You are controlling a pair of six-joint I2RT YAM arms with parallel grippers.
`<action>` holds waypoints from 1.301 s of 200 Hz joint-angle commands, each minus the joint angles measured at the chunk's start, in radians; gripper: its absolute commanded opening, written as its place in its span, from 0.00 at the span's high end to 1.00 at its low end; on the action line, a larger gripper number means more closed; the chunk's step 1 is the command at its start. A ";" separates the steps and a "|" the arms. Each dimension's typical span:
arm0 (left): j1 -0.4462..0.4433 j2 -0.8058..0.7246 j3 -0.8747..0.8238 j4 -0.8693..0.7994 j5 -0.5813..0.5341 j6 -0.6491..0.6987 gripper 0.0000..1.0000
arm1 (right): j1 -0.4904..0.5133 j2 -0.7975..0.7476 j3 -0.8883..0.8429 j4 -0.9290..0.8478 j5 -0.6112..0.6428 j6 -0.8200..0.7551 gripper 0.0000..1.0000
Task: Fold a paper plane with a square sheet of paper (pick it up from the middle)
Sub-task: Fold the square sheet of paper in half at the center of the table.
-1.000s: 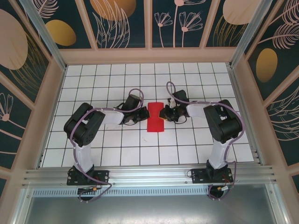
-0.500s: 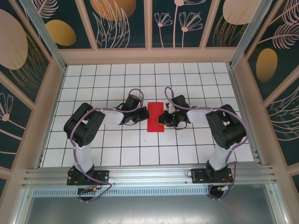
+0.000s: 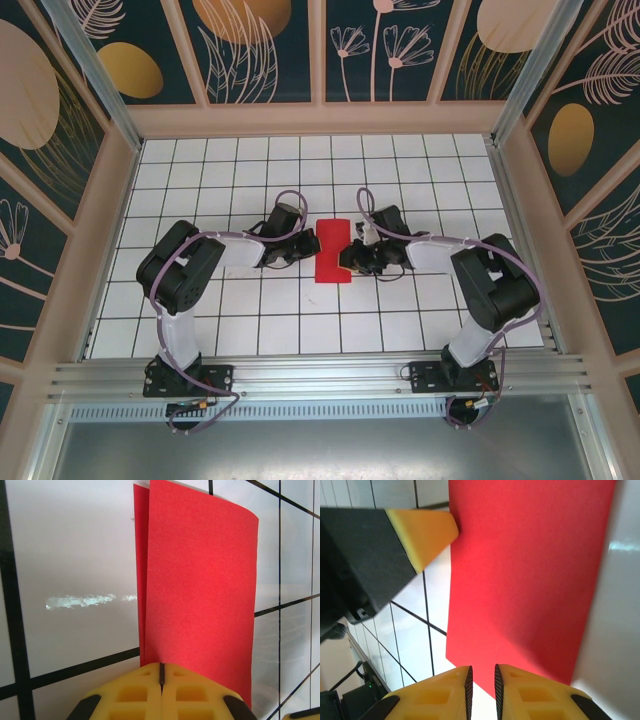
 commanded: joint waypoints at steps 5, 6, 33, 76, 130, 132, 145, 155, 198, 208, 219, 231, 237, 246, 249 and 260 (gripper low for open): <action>-0.004 0.057 -0.045 -0.161 -0.049 0.017 1.00 | 0.012 0.015 -0.057 -0.004 -0.025 -0.018 0.78; -0.004 0.058 -0.045 -0.161 -0.049 0.016 1.00 | 0.012 0.016 -0.057 -0.004 -0.025 -0.018 0.78; -0.005 0.058 -0.046 -0.163 -0.051 0.017 1.00 | 0.013 0.013 -0.067 -0.016 -0.012 -0.024 0.78; -0.003 0.059 -0.044 -0.164 -0.049 0.017 1.00 | 0.016 -0.061 -0.073 -0.021 -0.021 -0.021 0.77; -0.004 0.041 -0.043 -0.171 -0.051 0.017 1.00 | 0.013 -0.003 -0.100 -0.021 0.001 -0.033 0.77; -0.004 0.040 -0.042 -0.172 -0.051 0.017 1.00 | 0.013 -0.007 -0.097 -0.024 0.002 -0.033 0.77; -0.005 0.028 -0.035 -0.174 -0.042 0.024 1.00 | 0.008 -0.041 -0.077 -0.039 0.008 -0.038 0.76; -0.004 0.018 -0.021 -0.184 -0.041 0.031 1.00 | 0.003 -0.071 -0.052 -0.054 0.029 -0.041 0.76; -0.004 -0.096 -0.014 -0.192 -0.066 0.024 0.89 | -0.026 -0.167 0.022 -0.127 0.245 -0.051 0.70; -0.004 -0.140 -0.033 -0.178 -0.090 0.017 0.85 | -0.029 -0.192 0.032 -0.144 0.310 -0.050 0.69; -0.005 -0.187 -0.055 -0.156 -0.102 0.012 0.78 | -0.031 -0.227 0.034 -0.142 0.367 -0.044 0.66; -0.004 -0.243 -0.087 -0.124 -0.112 0.000 0.77 | -0.038 -0.261 0.029 -0.122 0.397 -0.038 0.61; -0.005 -0.265 -0.103 -0.110 -0.121 -0.008 0.76 | -0.044 -0.268 0.027 -0.107 0.391 -0.035 0.60; -0.005 -0.293 -0.126 -0.088 -0.138 -0.020 0.66 | -0.059 -0.260 0.031 -0.090 0.346 -0.035 0.59; -0.004 -0.301 -0.134 -0.083 -0.146 -0.024 0.63 | -0.063 -0.255 0.036 -0.087 0.328 -0.035 0.59; -0.005 -0.327 -0.162 -0.062 -0.169 -0.041 0.61 | -0.066 -0.215 0.056 -0.088 0.276 -0.035 0.60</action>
